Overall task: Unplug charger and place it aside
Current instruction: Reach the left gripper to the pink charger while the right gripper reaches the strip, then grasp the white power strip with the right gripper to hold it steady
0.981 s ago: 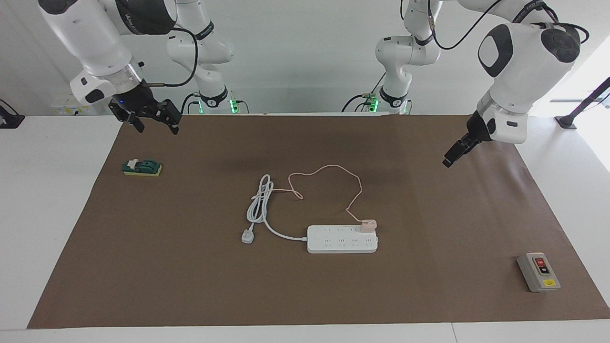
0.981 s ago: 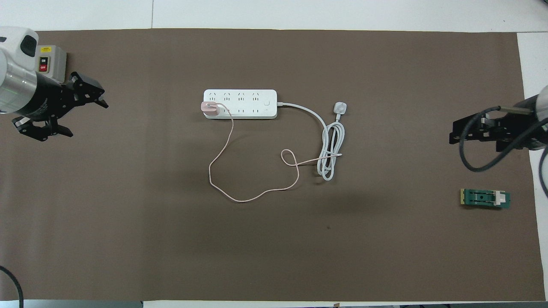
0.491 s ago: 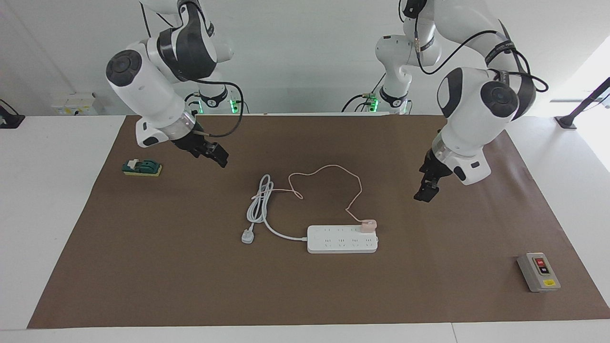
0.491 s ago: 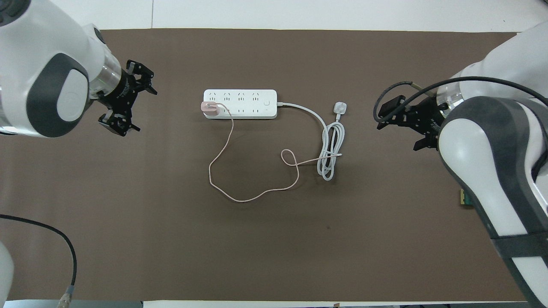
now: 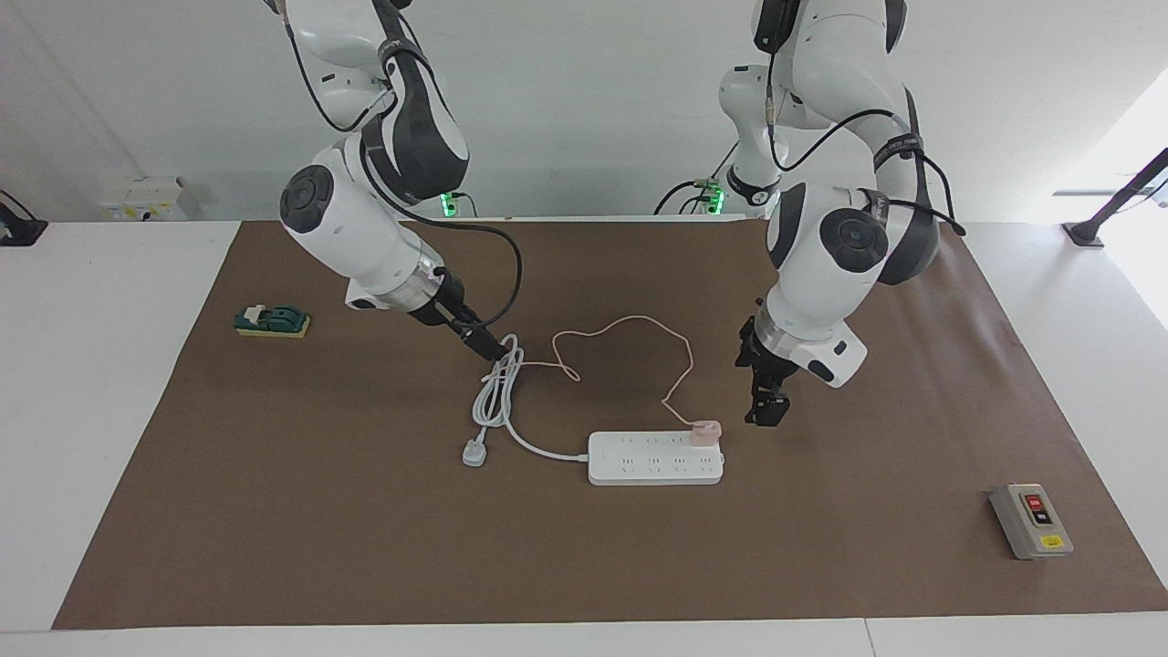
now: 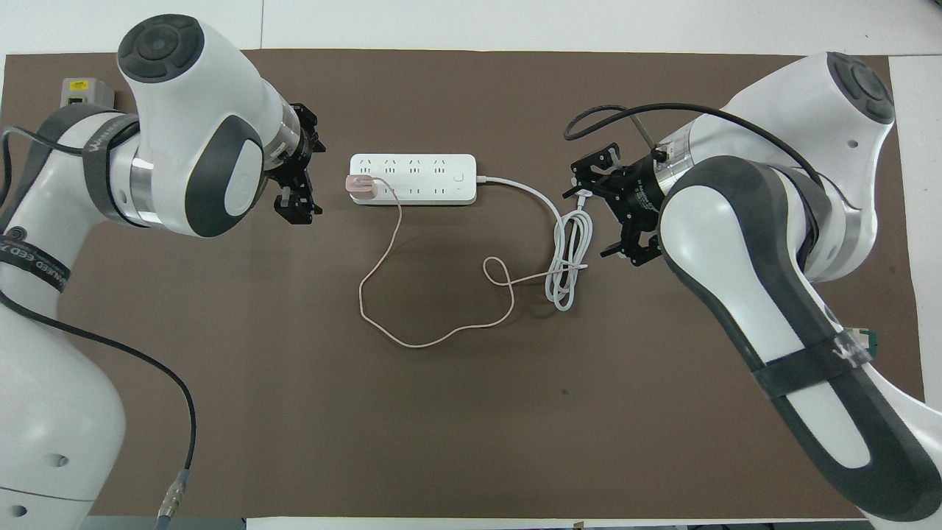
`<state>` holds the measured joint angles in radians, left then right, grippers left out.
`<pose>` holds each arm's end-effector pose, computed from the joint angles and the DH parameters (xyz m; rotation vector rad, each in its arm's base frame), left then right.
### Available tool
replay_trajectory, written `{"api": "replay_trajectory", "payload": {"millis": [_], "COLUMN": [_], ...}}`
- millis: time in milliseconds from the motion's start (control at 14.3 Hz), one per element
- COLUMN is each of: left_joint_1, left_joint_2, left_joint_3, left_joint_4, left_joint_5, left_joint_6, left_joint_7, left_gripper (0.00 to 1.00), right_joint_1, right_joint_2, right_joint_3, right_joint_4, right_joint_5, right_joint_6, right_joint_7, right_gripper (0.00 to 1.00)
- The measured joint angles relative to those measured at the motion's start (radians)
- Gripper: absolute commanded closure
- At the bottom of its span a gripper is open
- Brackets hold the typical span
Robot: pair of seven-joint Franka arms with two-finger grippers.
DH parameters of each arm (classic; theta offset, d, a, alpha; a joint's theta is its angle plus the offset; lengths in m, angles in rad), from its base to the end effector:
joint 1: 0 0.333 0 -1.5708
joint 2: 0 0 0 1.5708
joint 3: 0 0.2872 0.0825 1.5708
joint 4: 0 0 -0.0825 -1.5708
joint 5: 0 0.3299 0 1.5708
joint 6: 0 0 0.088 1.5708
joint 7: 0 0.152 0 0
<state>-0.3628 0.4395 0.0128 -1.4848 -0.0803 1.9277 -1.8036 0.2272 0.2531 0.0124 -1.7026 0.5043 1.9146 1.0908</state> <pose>0.5823 -0.2231 0.3696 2.2919 2.0934 -0.0929 0.5462 0.1894 0.4008 -2.3970 1.3641 0.4556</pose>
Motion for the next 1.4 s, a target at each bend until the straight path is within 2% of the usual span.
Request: {"api": "replay_trajectory", "payload": {"millis": [140,350,631,1121,1402], "left_joint_1": [-0.024,-0.068,-0.095,-0.094,-0.093], "left_joint_2": [0.021,0.034,0.041,0.081,0.092], "left_joint_3": [0.0,0.001,0.001,0.014,0.015], "left_joint_4": [-0.002,-0.028,-0.073,-0.079,-0.076], "left_joint_5": [0.009,0.048,0.056,0.102,0.116], "left_joint_6": [0.024,0.075,0.122,0.197,0.2], "left_joint_7": [-0.013,-0.091,-0.13,-0.151,-0.155], "left_gripper": [0.0,0.0,0.0,0.0,0.0], "right_joint_1": [0.023,0.082,0.134,0.14,0.155], "right_joint_2": [0.043,0.149,0.274,0.407,0.523], "right_joint_3": [0.0,0.001,0.001,0.001,0.001], "right_joint_4": [0.013,0.078,0.136,0.267,0.378], "right_joint_5": [0.057,0.118,0.225,0.3,0.301], "right_joint_6": [0.042,0.11,0.213,0.223,0.223], "right_joint_7": [0.089,0.218,0.29,0.344,0.365], "right_gripper": [0.0,0.0,0.0,0.0,0.0]}}
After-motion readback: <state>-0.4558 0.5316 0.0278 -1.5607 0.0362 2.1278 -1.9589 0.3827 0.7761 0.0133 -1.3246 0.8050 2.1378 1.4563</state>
